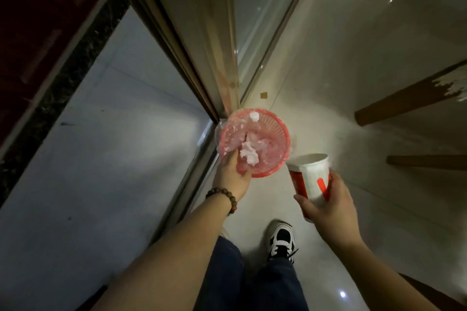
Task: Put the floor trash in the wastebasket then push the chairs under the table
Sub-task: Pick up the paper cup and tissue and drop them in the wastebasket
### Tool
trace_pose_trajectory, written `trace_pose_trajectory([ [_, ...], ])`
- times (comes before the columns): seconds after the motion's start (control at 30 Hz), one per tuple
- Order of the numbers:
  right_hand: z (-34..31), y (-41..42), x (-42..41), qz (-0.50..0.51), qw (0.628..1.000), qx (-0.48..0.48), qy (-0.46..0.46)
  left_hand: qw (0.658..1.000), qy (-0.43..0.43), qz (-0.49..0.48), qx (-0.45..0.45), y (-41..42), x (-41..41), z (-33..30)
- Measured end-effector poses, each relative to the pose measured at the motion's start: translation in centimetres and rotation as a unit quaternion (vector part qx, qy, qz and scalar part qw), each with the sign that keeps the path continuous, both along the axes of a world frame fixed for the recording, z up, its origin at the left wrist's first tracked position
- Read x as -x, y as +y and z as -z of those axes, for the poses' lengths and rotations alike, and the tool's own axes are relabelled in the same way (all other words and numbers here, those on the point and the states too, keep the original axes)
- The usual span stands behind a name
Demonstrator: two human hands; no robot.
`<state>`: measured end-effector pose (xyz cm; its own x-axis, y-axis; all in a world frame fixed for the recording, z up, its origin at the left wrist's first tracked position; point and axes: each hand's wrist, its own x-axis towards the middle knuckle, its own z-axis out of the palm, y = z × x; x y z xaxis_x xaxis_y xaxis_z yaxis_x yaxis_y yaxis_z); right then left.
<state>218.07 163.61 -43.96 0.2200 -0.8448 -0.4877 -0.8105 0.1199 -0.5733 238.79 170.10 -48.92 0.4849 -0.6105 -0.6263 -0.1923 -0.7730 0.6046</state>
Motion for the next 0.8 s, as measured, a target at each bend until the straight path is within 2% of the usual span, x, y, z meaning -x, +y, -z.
trace_pose_trajectory([
  [0.2, 5.0, -2.4, -6.0, -0.076, 0.997, -0.018, -0.014, 0.999, -0.026, -0.028, -0.029, 4.3, -0.5, 0.5],
  [0.37, 10.8, -4.3, -11.3, -0.156, 0.988, -0.018, -0.001, 0.996, -0.062, 0.003, -0.057, 6.2, -1.6, 1.8],
  [0.5, 13.7, -4.4, -12.0, -0.209, 0.975, -0.041, 0.055, 0.995, -0.079, 0.010, -0.061, 6.5, -2.6, 2.3],
  [0.63, 12.1, -3.5, -10.6, -0.218, 0.975, -0.018, 0.041, 0.994, -0.076, 0.001, -0.072, 5.9, -2.8, 1.1],
  [0.8, 5.2, -3.3, -8.2, -0.221, 0.974, 0.041, 0.042, 0.994, -0.094, 0.022, -0.057, 4.1, -2.0, -5.0],
])
